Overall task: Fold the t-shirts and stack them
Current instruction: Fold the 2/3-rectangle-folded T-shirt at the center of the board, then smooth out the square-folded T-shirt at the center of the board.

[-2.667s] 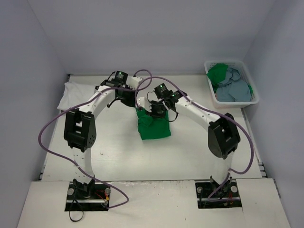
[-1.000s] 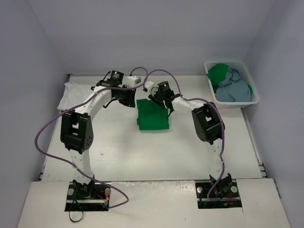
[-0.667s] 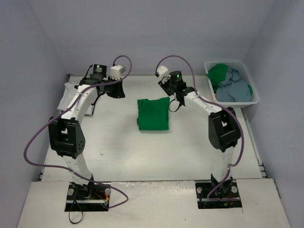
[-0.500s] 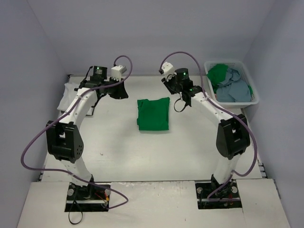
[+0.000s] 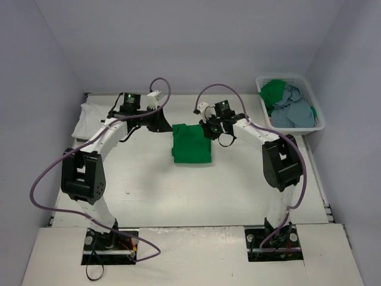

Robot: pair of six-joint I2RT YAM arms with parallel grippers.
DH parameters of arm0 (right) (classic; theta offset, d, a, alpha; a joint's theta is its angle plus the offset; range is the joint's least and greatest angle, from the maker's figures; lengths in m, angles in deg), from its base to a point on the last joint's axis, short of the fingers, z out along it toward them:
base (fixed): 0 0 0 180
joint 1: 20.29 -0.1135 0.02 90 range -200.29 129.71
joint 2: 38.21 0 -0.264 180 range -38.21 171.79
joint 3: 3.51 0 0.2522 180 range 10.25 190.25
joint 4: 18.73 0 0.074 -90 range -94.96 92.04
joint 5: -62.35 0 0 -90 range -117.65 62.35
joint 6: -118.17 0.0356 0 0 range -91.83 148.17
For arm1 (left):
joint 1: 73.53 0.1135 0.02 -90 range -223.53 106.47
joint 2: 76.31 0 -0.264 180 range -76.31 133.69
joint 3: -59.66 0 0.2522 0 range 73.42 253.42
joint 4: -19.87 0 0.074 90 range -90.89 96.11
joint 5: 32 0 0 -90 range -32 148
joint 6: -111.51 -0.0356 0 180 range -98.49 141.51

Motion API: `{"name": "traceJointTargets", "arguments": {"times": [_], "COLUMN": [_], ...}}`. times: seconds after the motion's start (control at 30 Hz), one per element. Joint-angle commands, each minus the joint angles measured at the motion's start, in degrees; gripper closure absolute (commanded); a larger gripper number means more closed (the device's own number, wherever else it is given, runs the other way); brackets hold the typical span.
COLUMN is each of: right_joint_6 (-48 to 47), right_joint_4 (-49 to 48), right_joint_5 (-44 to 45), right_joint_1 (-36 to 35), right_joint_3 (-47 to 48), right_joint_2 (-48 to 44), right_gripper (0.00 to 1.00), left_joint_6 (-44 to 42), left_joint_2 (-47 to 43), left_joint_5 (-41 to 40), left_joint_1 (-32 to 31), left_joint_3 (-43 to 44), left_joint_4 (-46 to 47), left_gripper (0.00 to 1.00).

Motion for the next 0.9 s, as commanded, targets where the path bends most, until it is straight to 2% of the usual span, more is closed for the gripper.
{"name": "traceJointTargets", "arguments": {"times": [0.0,0.3,0.47,0.87], "right_joint_6": [1.25,1.77,1.42,1.86], "right_joint_4": [-0.66,-1.28,-1.28,-1.28], "right_joint_5": [-6.94,-10.46,-10.81,-12.30], "right_joint_1": [0.65,2.41,2.59,4.61], "right_joint_3": [0.96,2.90,1.93,2.02], "right_joint_2": [1.05,7.12,6.25,5.37], "right_gripper": [1.00,1.00,1.00,1.00], "left_joint_6": [3.05,4.55,2.96,1.73], "left_joint_2": [0.29,4.60,8.03,9.87], "left_joint_5": [4.85,4.41,2.48,-1.30], "left_joint_1": [-0.74,-1.70,-4.42,-12.52], "left_joint_3": [3.64,4.43,7.59,10.32], "left_joint_4": [6.03,8.67,6.56,9.37], "left_gripper": [1.00,1.00,1.00,1.00]}}
